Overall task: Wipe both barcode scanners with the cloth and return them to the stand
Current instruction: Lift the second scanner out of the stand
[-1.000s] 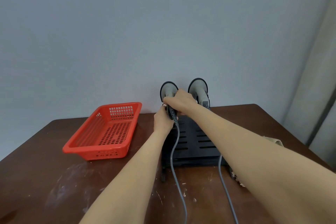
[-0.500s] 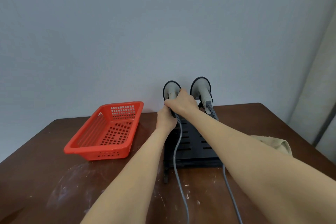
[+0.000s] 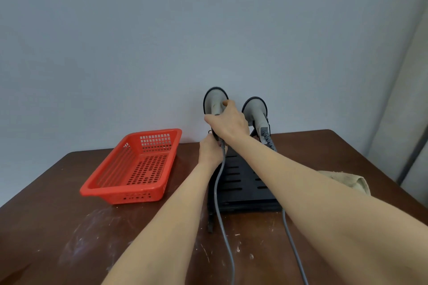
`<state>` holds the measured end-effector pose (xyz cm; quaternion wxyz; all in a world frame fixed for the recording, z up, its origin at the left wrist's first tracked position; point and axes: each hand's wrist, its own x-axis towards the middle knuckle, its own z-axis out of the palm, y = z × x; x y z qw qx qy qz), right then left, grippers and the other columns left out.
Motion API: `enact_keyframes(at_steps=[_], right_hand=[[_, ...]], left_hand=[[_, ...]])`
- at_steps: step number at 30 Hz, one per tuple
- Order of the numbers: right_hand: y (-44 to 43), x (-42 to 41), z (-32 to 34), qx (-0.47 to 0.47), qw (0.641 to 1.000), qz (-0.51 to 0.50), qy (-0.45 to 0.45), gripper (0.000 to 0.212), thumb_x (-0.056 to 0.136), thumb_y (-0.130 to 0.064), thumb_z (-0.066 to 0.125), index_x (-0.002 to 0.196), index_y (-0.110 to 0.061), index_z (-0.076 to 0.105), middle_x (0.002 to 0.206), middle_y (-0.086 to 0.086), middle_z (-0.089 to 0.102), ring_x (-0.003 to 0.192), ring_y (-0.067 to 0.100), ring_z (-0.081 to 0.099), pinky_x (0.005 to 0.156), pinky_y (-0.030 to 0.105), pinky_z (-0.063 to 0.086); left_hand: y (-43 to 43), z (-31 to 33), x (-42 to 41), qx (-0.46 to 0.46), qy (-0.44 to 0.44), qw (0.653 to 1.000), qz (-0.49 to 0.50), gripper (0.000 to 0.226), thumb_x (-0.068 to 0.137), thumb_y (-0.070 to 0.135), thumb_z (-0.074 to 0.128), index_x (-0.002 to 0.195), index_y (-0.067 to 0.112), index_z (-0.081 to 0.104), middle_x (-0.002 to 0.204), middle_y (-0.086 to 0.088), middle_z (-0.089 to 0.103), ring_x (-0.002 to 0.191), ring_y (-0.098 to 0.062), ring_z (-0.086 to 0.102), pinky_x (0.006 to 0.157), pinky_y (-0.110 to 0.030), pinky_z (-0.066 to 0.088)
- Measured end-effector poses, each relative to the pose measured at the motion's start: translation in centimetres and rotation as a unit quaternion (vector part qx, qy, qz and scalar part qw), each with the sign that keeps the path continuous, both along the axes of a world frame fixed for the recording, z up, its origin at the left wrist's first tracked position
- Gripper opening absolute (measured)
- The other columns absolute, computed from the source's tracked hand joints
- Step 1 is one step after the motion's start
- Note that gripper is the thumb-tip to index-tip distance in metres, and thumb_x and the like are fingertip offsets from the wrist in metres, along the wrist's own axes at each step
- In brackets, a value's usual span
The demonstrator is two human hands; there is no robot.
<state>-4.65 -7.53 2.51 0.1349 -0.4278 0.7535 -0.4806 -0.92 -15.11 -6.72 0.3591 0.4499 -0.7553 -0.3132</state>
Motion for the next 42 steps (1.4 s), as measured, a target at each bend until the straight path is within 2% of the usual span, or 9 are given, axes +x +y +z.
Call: enact_keyframes(at_steps=[6, 9, 22, 26, 30, 33, 35, 37, 42], right_hand=[[0.1, -0.2, 1.9, -0.047, 0.999, 0.013, -0.025, 0.064, 0.078, -0.034, 0.058, 0.136, -0.018, 0.037, 0.094, 0.002, 0.054, 0.089, 0.022, 0.058, 0.072, 0.033, 0.047], [1.2, -0.4, 2.2, -0.056, 0.998, 0.019, -0.035, 0.063, 0.078, -0.031, 0.058, 0.136, -0.016, 0.039, 0.093, 0.000, 0.056, 0.092, 0.021, 0.058, 0.072, 0.032, 0.046], [4.8, -1.5, 2.4, -0.065, 0.997, 0.014, -0.050, 0.057, 0.076, -0.031, 0.057, 0.130, -0.018, 0.045, 0.094, 0.003, 0.066, 0.090, 0.023, 0.064, 0.080, 0.040, 0.054], [5.4, -2.1, 2.2, -0.072, 0.996, 0.015, -0.050, 0.059, 0.075, -0.033, 0.057, 0.131, -0.019, 0.044, 0.100, 0.005, 0.066, 0.086, 0.021, 0.062, 0.076, 0.038, 0.053], [5.8, -2.6, 2.1, -0.083, 0.995, 0.019, -0.041, 0.060, 0.076, -0.038, 0.058, 0.131, -0.021, 0.042, 0.105, 0.004, 0.067, 0.090, 0.020, 0.065, 0.081, 0.040, 0.055], [6.4, -3.1, 2.0, -0.071, 0.997, 0.035, -0.026, 0.050, 0.079, -0.035, 0.057, 0.127, -0.022, 0.046, 0.101, 0.002, 0.068, 0.091, 0.018, 0.064, 0.072, 0.032, 0.053], [7.0, -4.4, 2.1, -0.045, 0.994, 0.097, -0.012, 0.041, 0.083, -0.030, 0.056, 0.123, -0.021, 0.054, 0.107, 0.001, 0.067, 0.098, 0.018, 0.063, 0.071, 0.025, 0.047], [7.9, -6.6, 2.4, -0.051, 0.991, 0.120, -0.023, 0.039, 0.087, -0.036, 0.057, 0.122, -0.020, 0.060, 0.115, 0.000, 0.065, 0.105, 0.016, 0.060, 0.081, 0.023, 0.046], [8.5, -11.9, 1.3, -0.020, 0.996, -0.079, 0.031, 0.047, 0.087, -0.048, 0.050, 0.125, -0.021, 0.057, 0.132, 0.008, 0.056, 0.122, 0.029, 0.048, 0.098, 0.040, 0.043]], left_hand=[[-1.5, 0.1, -0.2, -0.012, -0.067, 0.997, -0.025, 0.030, 0.077, 0.009, 0.063, 0.105, 0.001, 0.054, 0.101, -0.013, 0.061, 0.095, -0.029, 0.061, 0.076, -0.039, 0.053], [-0.8, 1.0, 0.4, -0.037, -0.128, 0.990, -0.036, 0.036, 0.079, 0.010, 0.062, 0.112, 0.001, 0.051, 0.109, -0.014, 0.058, 0.095, -0.027, 0.058, 0.069, -0.030, 0.043], [1.7, 4.4, 2.0, -0.029, -0.179, 0.983, -0.011, 0.061, 0.085, 0.003, 0.053, 0.141, 0.002, 0.029, 0.141, -0.019, 0.039, 0.127, -0.033, 0.043, 0.097, -0.038, 0.040], [4.4, 6.5, 2.2, -0.133, -0.006, 0.987, 0.090, 0.034, 0.091, 0.013, 0.047, 0.124, 0.010, 0.053, 0.122, -0.007, 0.056, 0.113, -0.024, 0.053, 0.082, -0.033, 0.042], [7.1, 9.8, 0.4, 0.128, 0.265, 0.955, -0.034, 0.033, 0.093, 0.036, 0.047, 0.090, 0.009, 0.065, 0.077, -0.005, 0.067, 0.071, -0.019, 0.063, 0.062, -0.031, 0.048], [7.7, 10.7, -0.7, 0.365, 0.338, 0.846, -0.190, 0.037, 0.089, 0.040, 0.056, 0.105, 0.007, 0.064, 0.086, -0.010, 0.067, 0.083, -0.021, 0.065, 0.073, -0.033, 0.052], [7.2, 10.7, -1.5, 0.397, 0.372, 0.816, -0.195, 0.031, 0.088, 0.028, 0.058, 0.108, 0.005, 0.062, 0.098, -0.014, 0.066, 0.094, -0.025, 0.065, 0.081, -0.036, 0.053], [6.8, 10.5, -1.9, 0.400, 0.393, 0.811, -0.165, 0.021, 0.090, 0.015, 0.056, 0.106, 0.001, 0.058, 0.101, -0.016, 0.067, 0.091, -0.027, 0.068, 0.074, -0.039, 0.057], [7.2, 9.4, -2.5, 0.390, 0.364, 0.836, -0.129, 0.008, 0.089, 0.008, 0.057, 0.095, 0.002, 0.055, 0.090, -0.012, 0.065, 0.073, -0.021, 0.067, 0.072, -0.034, 0.057]])
